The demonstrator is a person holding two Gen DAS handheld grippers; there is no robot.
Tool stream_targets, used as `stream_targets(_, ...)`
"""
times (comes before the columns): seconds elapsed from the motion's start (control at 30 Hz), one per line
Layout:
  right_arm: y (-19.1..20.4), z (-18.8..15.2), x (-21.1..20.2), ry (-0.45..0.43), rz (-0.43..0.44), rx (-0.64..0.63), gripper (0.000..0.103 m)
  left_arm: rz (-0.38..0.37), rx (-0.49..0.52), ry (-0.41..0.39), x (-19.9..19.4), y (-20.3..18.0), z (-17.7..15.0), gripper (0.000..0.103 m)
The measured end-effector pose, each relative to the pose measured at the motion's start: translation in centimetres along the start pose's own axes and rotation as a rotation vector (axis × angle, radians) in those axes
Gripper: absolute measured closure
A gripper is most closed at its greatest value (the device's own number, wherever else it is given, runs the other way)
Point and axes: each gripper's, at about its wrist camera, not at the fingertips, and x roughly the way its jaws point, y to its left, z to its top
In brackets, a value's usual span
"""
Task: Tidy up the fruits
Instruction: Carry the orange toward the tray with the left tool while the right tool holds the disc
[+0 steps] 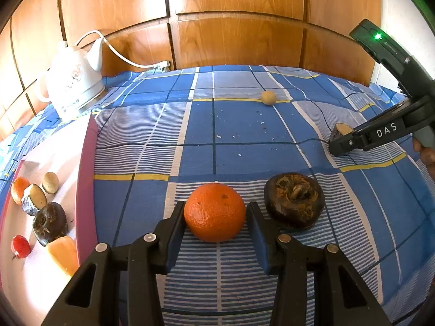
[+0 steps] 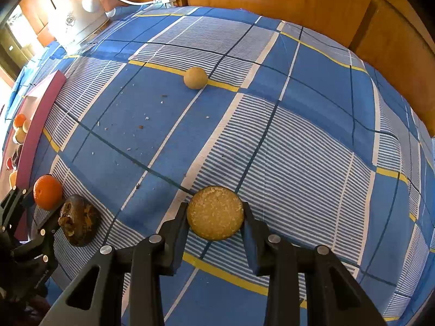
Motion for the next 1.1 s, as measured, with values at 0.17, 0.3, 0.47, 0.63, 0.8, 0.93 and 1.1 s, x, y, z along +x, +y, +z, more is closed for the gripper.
stream_targets(0.17,0.1,0.1,0.0,0.001,-0.007,-0.008,0.066,-0.001,-0.003,-0.003,0.0,0.1,0.0,0.056)
stream_targets(0.3,0.3,0.1,0.0,0.001,-0.012,-0.009,0.066,0.002,-0.006,-0.006,0.0,0.2,0.0,0.054)
stream_targets(0.47,0.7,0.2,0.1,-0.002,-0.020,-0.022,0.066,0.007,-0.014,-0.006,0.0,0.3,0.0,0.049)
stream_targets(0.63,1.2,0.2,0.2,-0.006,-0.030,-0.041,0.066,0.024,-0.028,-0.008,0.1,0.6,-0.1,0.040)
stream_targets(0.8,1.5,0.1,0.3,-0.008,-0.037,-0.050,0.066,0.017,-0.035,-0.023,0.2,0.6,-0.2,0.031)
stream_targets(0.93,1.6,0.1,0.2,-0.008,-0.036,-0.050,0.066,-0.045,-0.040,-0.008,0.3,0.4,-0.1,0.006)
stream_targets(1.1,1.6,0.2,0.2,-0.004,-0.033,-0.053,0.066,-0.043,-0.020,0.000,0.2,-0.5,-0.5,0.000)
